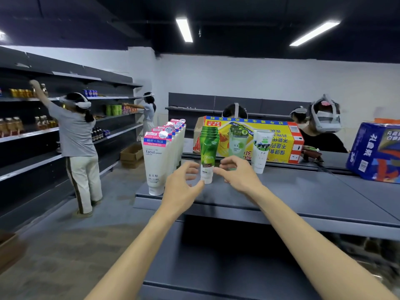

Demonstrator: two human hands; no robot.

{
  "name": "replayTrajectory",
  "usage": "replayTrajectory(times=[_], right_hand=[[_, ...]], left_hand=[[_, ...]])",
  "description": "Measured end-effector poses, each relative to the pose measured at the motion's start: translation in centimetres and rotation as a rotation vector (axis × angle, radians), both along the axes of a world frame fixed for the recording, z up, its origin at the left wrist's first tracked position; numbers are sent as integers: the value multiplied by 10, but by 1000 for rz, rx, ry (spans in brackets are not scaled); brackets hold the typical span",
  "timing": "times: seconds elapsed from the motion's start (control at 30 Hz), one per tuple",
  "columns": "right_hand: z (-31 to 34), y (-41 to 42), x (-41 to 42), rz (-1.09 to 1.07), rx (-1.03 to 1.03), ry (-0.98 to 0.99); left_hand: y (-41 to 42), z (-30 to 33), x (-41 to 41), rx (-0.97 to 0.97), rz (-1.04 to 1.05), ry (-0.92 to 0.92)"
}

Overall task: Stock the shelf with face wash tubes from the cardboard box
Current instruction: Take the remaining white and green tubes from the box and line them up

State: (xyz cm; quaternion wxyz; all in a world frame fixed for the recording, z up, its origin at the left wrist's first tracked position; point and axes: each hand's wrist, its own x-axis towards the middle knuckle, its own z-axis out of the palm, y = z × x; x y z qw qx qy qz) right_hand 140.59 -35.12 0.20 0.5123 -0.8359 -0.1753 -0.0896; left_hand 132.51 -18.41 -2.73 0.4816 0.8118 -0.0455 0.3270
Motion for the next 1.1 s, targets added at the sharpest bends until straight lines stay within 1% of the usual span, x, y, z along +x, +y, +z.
replayTrajectory(times=[0.13,0.23,0.33,0.43,0.5,0.6,0.67,0.9,0.97,1.1], right_hand=[[-40,-17,-66,14,-5,-16],[-87,-31,-107,-5,1,34],[-139,-44,-130,-51,-38,139],[-192,-55,-152,-72,-119,262],[-224,-61,-166,-76,-175,330],[-269,-68,-180,-93,-185,464],[-296,-71,-187,-98,-220,518],[-402,-68,-204,16,-389,769],[-431,-62,-212,75,-407,861],[-483,-55,-228,197,-498,970]], left_hand=[[-1,-47,-31,-18,32,38],[-8,-94,-56,-9,25,117],[-17,-146,-77,6,-31,249],[-23,-198,-97,28,-92,400],[-27,-231,-111,7,-99,489],[-34,-274,-129,-41,-89,609],[-37,-297,-139,-63,-97,697],[-34,-367,-169,-116,2,935],[-34,-386,-179,-108,17,1006],[-38,-419,-196,-123,26,1121]])
